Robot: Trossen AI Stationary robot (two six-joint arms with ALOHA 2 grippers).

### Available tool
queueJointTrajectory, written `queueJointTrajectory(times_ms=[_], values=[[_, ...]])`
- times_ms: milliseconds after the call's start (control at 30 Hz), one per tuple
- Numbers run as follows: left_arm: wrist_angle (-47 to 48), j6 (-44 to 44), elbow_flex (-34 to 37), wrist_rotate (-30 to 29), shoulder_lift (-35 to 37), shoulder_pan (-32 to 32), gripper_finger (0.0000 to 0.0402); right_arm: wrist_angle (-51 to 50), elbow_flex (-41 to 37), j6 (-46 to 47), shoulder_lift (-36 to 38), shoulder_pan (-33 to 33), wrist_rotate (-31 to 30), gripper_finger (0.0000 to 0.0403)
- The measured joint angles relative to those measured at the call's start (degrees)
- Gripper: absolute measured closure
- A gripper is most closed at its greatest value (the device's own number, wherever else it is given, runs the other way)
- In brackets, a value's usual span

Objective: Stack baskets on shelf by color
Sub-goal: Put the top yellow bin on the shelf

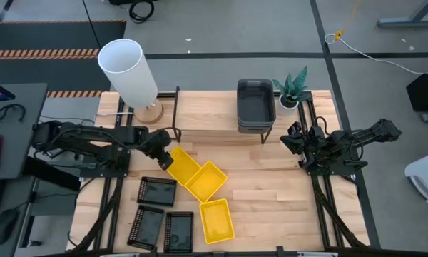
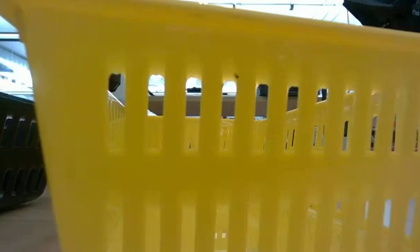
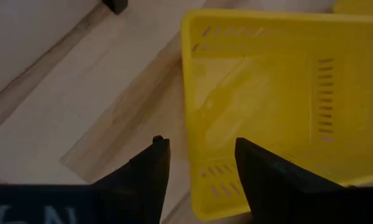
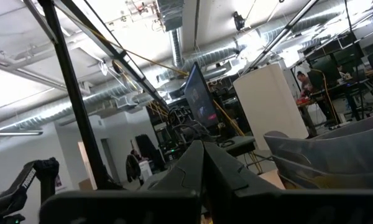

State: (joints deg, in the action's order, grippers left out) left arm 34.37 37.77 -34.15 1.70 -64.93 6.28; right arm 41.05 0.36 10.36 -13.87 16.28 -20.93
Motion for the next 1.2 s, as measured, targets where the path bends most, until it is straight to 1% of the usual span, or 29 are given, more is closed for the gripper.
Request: queueJointTrajectory(times_ms=[233,333,467,567,733,900,1067,1200], values=[[0.0,2.3,0.0,0.9,0.0,0.0,0.0225,0.0,0.0,0.0,0.0,0.0,0.0,0.0386],[-0.1,2.4,0.0,2.2,0.0,0.0,0.023,0.0,0.0,0.0,0.0,0.0,0.0,0.0386],[-0.1,2.5,0.0,2.2,0.0,0.0,0.023,0.0,0.0,0.0,0.0,0.0,0.0,0.0386],[0.0,3.3,0.0,1.7,0.0,0.0,0.023,0.0,0.0,0.0,0.0,0.0,0.0,0.0386],[1.4,4.0,0.0,-1.0,0.0,0.0,0.023,0.0,0.0,0.0,0.0,0.0,0.0,0.0386],[1.8,4.0,0.0,-1.8,-2.3,0.0,0.023,0.0,0.0,0.0,0.0,0.0,0.0,0.0386],[0.3,4.0,0.1,-0.4,-6.4,0.0,0.023,0.0,0.0,0.0,0.0,0.0,0.0,0.0386],[-0.5,3.7,0.1,-0.4,-8.5,0.0,0.0233,0.0,0.0,0.0,0.0,0.0,0.0,0.0386]])
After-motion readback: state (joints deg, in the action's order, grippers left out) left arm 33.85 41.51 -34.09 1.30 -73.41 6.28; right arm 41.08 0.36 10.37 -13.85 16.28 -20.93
